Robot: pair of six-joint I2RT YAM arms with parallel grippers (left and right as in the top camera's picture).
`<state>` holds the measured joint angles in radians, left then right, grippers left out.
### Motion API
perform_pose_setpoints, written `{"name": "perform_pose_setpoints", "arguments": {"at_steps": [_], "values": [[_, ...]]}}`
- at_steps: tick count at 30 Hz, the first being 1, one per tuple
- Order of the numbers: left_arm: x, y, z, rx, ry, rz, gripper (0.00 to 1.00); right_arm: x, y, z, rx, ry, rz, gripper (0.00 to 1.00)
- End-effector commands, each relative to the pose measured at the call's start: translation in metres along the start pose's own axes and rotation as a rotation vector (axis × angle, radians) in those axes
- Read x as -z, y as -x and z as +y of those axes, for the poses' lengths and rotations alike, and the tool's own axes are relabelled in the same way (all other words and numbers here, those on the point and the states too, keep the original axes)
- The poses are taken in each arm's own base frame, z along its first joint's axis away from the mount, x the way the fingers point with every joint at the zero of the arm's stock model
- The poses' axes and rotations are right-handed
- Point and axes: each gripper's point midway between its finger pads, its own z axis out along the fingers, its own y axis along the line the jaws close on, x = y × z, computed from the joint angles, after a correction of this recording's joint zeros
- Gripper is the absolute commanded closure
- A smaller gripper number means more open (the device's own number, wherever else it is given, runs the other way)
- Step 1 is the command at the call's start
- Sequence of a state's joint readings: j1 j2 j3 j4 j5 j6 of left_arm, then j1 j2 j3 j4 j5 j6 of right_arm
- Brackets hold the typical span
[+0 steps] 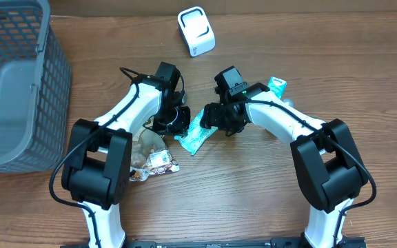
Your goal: Scan the item barcode
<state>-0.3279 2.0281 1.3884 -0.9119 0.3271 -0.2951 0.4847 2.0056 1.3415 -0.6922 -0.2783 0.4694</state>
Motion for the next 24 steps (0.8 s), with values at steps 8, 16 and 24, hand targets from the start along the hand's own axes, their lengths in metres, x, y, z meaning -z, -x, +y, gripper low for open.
{"name": "perform_pose_setpoints", "arguments": {"at_steps": [8, 16, 24], "values": [[-0.026, -0.001, 0.011, 0.042, 0.044, 0.056, 0.96, 0.005, 0.0, 0.008, 0.004, 0.045, 0.004, 0.43], [-0.039, -0.004, 0.019, 0.053, 0.069, 0.089, 0.96, -0.005, -0.003, 0.012, -0.019, 0.097, 0.016, 0.48], [-0.039, -0.002, 0.025, 0.051, 0.098, 0.08, 0.96, -0.003, 0.004, 0.008, -0.073, 0.199, 0.026, 0.51]]}}
